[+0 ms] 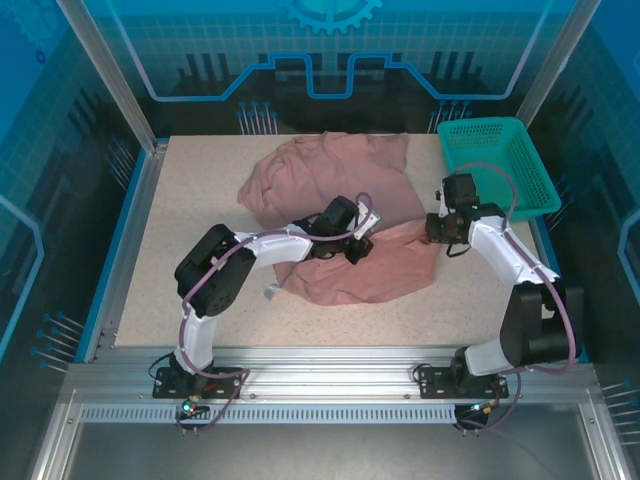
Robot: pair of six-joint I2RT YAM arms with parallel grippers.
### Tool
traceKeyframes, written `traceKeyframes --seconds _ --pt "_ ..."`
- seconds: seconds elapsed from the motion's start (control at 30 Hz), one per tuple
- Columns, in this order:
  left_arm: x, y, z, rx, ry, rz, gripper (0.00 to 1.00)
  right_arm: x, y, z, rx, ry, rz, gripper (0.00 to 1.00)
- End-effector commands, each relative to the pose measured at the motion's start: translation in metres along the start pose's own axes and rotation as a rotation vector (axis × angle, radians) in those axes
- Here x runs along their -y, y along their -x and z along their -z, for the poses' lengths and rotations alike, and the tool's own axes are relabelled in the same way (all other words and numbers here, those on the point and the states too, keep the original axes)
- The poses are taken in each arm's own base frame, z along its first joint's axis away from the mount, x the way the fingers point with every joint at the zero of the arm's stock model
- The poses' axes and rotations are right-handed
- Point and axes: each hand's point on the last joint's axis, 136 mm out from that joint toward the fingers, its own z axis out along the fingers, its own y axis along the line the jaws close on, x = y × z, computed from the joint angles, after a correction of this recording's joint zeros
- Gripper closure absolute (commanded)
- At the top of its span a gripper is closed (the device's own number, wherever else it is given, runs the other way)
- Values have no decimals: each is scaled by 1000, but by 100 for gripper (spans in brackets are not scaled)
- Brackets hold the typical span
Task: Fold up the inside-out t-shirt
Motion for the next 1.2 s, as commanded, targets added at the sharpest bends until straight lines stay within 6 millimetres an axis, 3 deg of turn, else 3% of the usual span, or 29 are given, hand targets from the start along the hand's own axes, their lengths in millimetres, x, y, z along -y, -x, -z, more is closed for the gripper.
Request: traceKeyframes --seconds 0.0,0.07,0.13,0.3,0.4,0.53,0.63,0.87,1.17 --pt "32 17 25 25 -140 77 100 2 -4 15 63 -11 -12 52" --pt "35 17 34 29 -153 108 100 -29 -8 30 154 110 82 31" --pt "33 17 41 35 -152 144 100 -61 -27 42 220 250 160 24" --pt "28 25 56 47 -182 223 100 -129 -73 54 342 502 306 28" --pt "31 36 67 52 -196 234 100 -151 -90 39 345 557 323 39" --pt "33 54 92 67 -198 238 100 -171 -91 14 406 540 343 51" --pt "38 67 113 78 -207 208 100 -193 -87 3 509 509 456 50" --pt "40 85 146 94 -188 150 100 -210 -69 -22 618 382 588 51" --pt "54 95 179 145 -208 99 100 -201 -43 -55 610 261 601 55"
